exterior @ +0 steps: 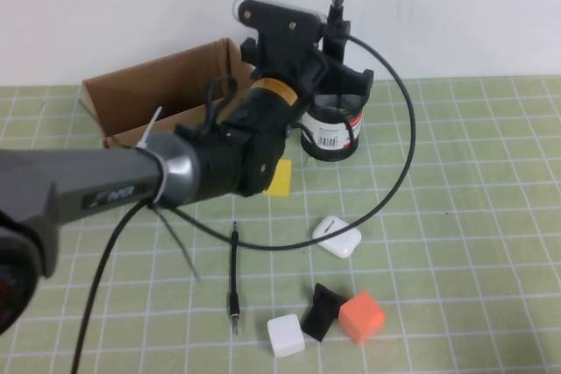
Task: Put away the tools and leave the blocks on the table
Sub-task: Place the picked object into the round holder
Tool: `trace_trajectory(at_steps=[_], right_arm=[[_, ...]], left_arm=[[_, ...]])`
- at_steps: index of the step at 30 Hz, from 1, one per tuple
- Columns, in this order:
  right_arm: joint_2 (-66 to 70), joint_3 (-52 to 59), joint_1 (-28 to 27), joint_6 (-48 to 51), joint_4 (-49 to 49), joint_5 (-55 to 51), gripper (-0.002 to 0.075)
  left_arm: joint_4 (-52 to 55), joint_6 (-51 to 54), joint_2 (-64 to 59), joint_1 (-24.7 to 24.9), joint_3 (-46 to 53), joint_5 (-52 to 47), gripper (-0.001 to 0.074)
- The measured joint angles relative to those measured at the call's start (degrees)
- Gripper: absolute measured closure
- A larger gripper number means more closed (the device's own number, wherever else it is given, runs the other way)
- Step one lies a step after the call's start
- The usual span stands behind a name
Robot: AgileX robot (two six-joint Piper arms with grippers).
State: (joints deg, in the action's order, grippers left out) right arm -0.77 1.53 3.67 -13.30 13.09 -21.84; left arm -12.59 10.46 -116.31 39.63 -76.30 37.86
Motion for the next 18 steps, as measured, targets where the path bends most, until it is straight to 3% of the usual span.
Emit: trace_trajectory(at_steps=[18], right_arm=[[0.0, 0.0, 0.0, 0.0, 0.0, 0.0, 0.0733]], left_arm=[[0.2, 4.4, -4.3, -0.6, -8.4, -12.2, 0.056]])
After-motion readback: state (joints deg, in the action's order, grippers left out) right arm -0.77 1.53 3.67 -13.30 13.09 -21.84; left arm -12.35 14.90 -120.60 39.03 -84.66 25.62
